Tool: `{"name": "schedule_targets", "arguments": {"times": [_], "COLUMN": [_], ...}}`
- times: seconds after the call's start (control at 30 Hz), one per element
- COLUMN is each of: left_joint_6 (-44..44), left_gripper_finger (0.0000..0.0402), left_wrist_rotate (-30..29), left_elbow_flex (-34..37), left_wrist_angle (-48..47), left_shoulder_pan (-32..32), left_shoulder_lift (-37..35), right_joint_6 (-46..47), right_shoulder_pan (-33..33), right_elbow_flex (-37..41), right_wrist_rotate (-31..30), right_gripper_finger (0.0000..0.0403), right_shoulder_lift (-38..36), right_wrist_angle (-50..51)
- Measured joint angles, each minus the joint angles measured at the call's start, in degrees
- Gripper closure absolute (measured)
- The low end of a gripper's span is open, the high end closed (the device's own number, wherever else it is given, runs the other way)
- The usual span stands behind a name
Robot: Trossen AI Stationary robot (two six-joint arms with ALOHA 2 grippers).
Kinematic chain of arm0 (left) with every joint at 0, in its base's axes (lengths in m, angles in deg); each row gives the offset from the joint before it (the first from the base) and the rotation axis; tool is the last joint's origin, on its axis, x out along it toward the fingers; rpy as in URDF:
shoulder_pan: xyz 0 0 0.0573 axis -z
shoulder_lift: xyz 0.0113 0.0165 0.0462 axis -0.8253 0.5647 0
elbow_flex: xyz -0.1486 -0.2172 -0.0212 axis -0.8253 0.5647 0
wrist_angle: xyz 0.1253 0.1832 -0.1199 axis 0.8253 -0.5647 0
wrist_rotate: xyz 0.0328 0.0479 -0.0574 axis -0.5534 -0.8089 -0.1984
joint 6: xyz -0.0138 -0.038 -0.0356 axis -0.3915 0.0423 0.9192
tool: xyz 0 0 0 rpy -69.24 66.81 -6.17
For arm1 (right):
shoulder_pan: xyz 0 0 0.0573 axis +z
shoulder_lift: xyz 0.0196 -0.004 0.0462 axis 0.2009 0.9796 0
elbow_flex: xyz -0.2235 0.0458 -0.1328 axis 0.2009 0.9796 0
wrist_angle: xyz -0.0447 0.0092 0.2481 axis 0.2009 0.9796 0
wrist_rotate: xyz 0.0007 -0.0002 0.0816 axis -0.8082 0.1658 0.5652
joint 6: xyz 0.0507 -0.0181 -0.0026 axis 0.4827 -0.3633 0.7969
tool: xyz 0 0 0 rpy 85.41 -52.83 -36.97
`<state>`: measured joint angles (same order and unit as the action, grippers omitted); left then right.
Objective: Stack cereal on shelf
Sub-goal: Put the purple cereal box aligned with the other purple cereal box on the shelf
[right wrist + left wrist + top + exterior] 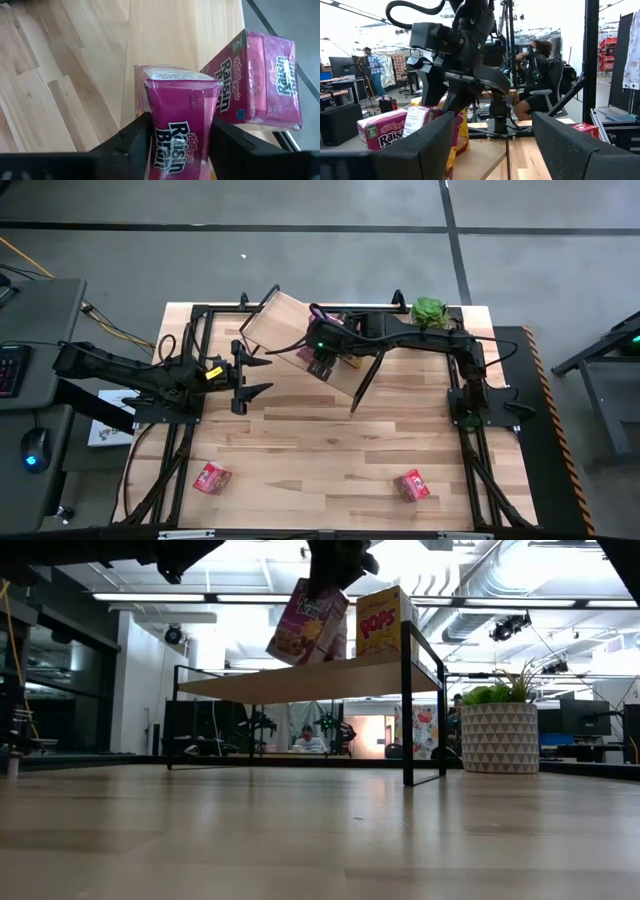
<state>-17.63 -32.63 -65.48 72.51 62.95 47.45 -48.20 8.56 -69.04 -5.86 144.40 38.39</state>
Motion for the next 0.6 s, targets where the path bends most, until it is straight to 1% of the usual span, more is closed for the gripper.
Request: {"name": "schedule_targets", "arguments": {"times": [0.2, 0.3, 0.4, 0.6], "left_joint_6": [-0.01, -0.01, -0.01, -0.01], "left_gripper_finger": [0.0142, 0.0142, 0.0142, 0.0142], "left_wrist_rotate": [-0.01, -0.01, -0.01, -0.01], "left_elbow_flex": [0.0, 0.0, 0.0, 0.0], "left_wrist_angle": [-0.21, -0.21, -0.22, -0.24], "left_shoulder_pan": [-0.01, 0.0, 0.01, 0.0], "left_shoulder_lift": [-0.02, 0.0, 0.0, 0.0], "right_joint_6": [-0.08, -0.08, -0.54, -3.14], "right_shoulder_pan": [-0.02, -0.02, -0.02, -0.02], "right_elbow_flex": [-0.01, 0.0, 0.0, 0.0], "right_wrist_rotate": [-0.43, -1.43, -3.27, -6.06], "right_gripper_finger": [0.0167, 0.0143, 0.0133, 0.0132], "right_shoulder_lift": [0.0, 0.0, 0.0, 0.0], "right_wrist_angle": [-0.32, -0.36, -0.73, -2.87]}}
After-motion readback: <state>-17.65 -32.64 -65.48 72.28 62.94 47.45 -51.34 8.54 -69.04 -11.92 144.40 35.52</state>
